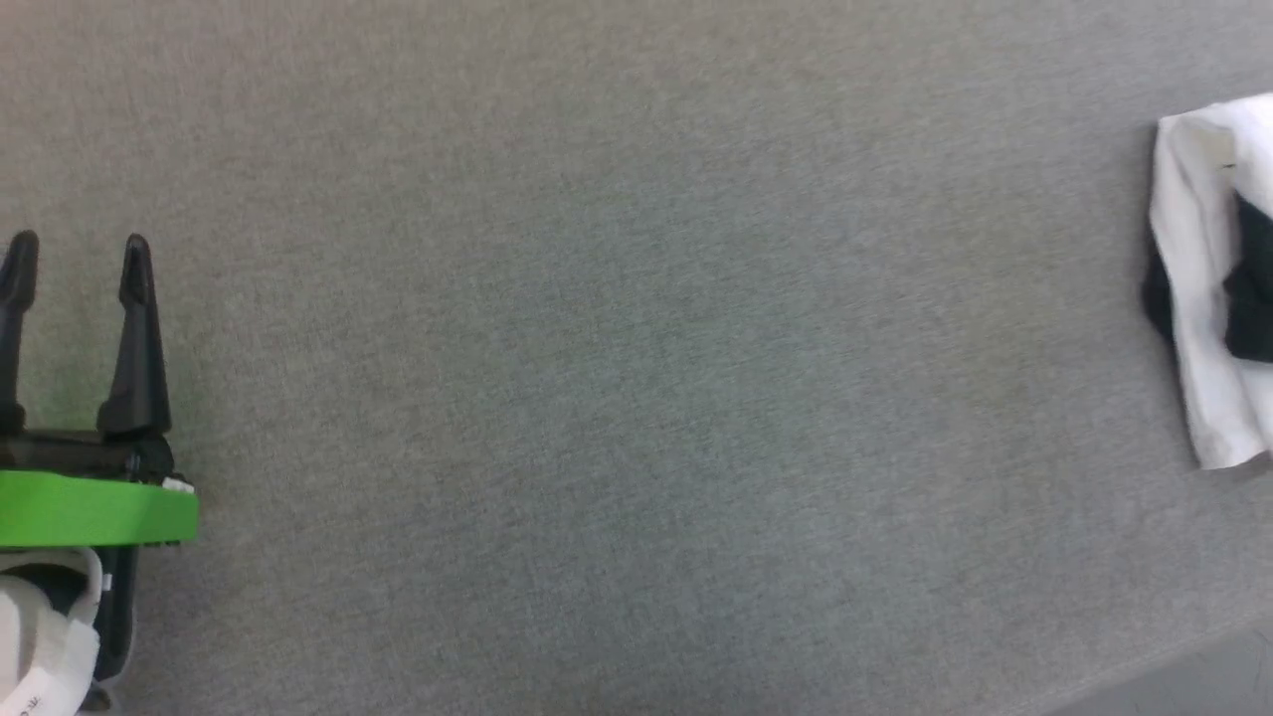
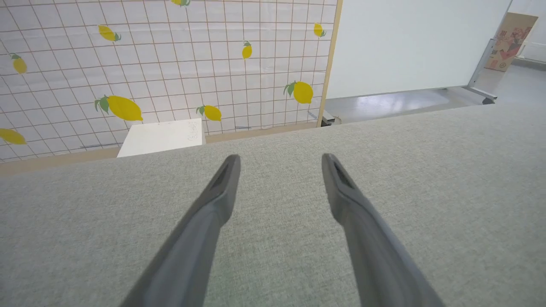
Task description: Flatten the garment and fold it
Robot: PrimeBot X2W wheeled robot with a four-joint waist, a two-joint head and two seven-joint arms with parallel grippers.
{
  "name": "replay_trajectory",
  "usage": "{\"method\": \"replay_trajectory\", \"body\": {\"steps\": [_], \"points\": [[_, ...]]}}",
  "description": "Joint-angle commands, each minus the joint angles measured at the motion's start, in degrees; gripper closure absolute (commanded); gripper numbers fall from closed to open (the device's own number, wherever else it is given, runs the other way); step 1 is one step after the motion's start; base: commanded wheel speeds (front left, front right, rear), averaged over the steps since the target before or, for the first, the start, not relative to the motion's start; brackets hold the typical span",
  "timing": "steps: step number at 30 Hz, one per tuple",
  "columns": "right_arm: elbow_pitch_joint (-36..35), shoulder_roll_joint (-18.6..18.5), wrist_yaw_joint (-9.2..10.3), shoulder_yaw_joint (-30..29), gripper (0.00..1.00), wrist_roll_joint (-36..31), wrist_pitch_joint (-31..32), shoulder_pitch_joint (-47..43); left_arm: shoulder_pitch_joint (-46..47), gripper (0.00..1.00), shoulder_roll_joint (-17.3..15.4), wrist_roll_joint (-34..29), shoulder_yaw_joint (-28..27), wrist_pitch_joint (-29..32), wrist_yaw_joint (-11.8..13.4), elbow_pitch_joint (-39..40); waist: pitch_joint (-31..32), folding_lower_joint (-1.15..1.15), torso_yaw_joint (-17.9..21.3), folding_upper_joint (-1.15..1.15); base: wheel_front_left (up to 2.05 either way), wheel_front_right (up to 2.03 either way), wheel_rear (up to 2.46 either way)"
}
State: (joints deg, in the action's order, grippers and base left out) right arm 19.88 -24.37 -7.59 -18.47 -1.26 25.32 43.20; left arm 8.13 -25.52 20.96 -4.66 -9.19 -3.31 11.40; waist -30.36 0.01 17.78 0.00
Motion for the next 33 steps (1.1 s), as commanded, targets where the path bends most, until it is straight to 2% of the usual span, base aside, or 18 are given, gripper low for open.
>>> {"method": "replay_trajectory", "body": {"steps": [1, 2, 6, 7, 11, 15, 20, 23, 28, 33], "points": [[-1.23, 0.96, 0.10, 1.29, 0.00, 2.05, -2.68, 1.46, -0.87, 0.00, 0.40, 0.88, -0.08, -0.63, 0.54, -0.51, 4.22, -0.01, 1.18, 0.00, 0.00, 0.00, 0.00], [-2.29, 1.77, 0.10, 3.30, 0.00, 5.09, -5.84, 1.93, -1.12, 0.00, 1.10, 1.17, 0.07, -1.13, 0.82, -1.36, 6.32, -0.01, 1.19, 0.00, 0.00, 0.00, 0.00], [-5.77, 3.00, 0.10, 8.81, 0.00, 10.40, -13.18, 1.93, -1.50, 0.00, 2.51, 1.54, 0.30, -2.35, 1.38, -3.22, 10.73, -0.01, 0.82, 0.00, 0.00, 0.00, 0.00], [-8.26, 4.77, 0.10, 11.82, 0.00, 13.41, -17.57, 1.65, -1.76, 0.00, 3.26, 1.70, 0.44, -2.85, 1.68, -4.12, 12.85, -0.01, 0.33, 0.00, 0.00, 0.00, 0.00], [-12.55, 8.25, 0.10, 16.87, 0.00, 17.03, -24.25, -0.27, -2.39, 0.00, 4.60, 1.85, 0.46, -3.74, 2.37, -5.70, 16.57, -0.01, -0.90, 0.00, 0.00, 0.00, 0.00], [-15.01, 11.43, 0.10, 20.83, 0.00, 16.74, -28.76, -3.25, -2.73, 0.00, 6.00, 2.09, 0.37, -4.53, 2.88, -7.05, 19.97, -0.01, -2.69, 0.00, 0.00, 0.00, 0.00], [-15.31, 17.87, 0.10, 20.98, 0.00, 16.21, -35.14, -8.75, -3.12, 0.00, 7.80, 2.15, 0.71, -5.15, 3.21, -8.38, 23.62, -0.01, -5.58, 0.00, 0.00, 0.00, 0.00], [-15.27, 20.32, 0.10, 20.64, 0.00, 15.94, -37.63, -12.47, -3.09, 0.00, 8.61, 2.14, 0.90, -5.36, 3.23, -9.15, 24.98, -0.01, -7.33, 0.00, 0.00, 0.00, 0.00], [-15.38, 21.43, 0.10, 22.01, 0.00, 16.64, -39.50, -19.34, -2.87, 0.00, 10.23, 2.24, 1.33, -5.60, 3.00, -10.15, 26.67, -0.01, -10.83, 0.00, 0.00, 0.00, 0.00], [-14.72, 21.47, 0.10, 21.88, 0.00, 20.09, -40.16, -25.25, -2.58, 0.00, 11.67, 2.08, 1.92, -5.72, 2.62, -11.45, 27.38, -0.01, -14.23, 0.00, 0.00, 0.00, 0.00]]}}
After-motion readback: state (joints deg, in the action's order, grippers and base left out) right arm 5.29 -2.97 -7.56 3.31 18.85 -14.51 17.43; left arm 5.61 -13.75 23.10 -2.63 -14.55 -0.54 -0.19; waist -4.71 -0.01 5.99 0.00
